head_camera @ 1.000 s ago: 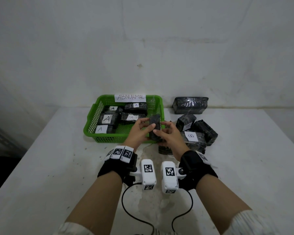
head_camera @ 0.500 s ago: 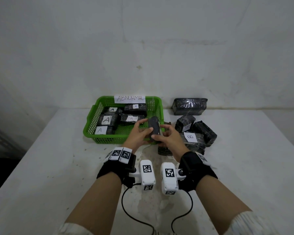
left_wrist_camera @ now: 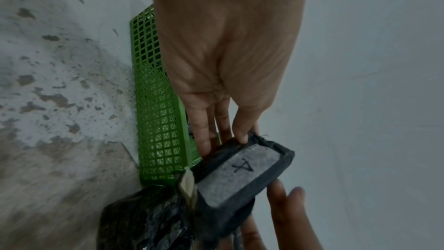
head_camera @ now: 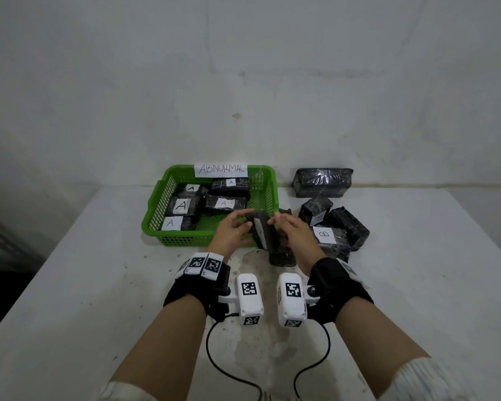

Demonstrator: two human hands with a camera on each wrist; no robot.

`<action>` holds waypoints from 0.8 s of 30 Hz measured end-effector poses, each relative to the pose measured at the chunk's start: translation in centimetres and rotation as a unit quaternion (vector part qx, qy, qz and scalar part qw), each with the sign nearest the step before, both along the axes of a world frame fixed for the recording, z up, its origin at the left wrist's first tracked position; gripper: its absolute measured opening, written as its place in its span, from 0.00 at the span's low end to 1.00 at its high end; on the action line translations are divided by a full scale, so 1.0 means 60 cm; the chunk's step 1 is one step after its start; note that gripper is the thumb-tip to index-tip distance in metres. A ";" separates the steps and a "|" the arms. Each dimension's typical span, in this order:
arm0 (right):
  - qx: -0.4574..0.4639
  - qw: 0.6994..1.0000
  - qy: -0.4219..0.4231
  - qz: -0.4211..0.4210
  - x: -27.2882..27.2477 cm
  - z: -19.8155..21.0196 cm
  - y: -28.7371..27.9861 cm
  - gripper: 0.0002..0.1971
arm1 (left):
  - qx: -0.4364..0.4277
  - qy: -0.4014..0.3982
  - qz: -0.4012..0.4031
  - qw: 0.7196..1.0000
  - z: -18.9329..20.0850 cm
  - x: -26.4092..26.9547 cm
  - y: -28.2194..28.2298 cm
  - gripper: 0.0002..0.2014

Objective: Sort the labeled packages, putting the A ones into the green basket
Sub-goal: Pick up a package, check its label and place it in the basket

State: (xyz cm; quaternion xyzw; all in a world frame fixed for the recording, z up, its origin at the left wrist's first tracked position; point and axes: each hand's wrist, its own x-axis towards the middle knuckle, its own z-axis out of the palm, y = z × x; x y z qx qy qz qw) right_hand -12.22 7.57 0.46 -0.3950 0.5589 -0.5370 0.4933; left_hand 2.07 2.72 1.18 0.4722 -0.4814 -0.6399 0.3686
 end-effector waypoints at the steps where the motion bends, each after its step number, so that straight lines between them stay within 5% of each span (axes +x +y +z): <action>1: 0.006 1.000 -0.006 0.003 0.001 -0.001 -0.001 0.11 | -0.008 -0.002 -0.007 1.000 0.000 0.000 0.002 0.17; 4: 0.013 1.000 -0.001 -0.005 0.001 -0.004 -0.004 0.07 | -0.016 0.005 -0.021 1.000 -0.001 0.000 0.002 0.17; 10: 0.090 0.995 -0.044 0.019 0.012 -0.002 -0.003 0.21 | 0.016 0.043 -0.042 0.998 0.008 -0.005 0.005 0.14; 16: 0.066 0.998 -0.021 0.000 0.014 -0.002 -0.002 0.20 | 0.020 0.041 -0.058 0.997 0.008 -0.010 0.005 0.14; 24: 0.048 0.993 -0.094 0.055 0.011 -0.001 0.003 0.23 | -0.011 0.029 -0.030 0.999 0.011 -0.009 -0.003 0.16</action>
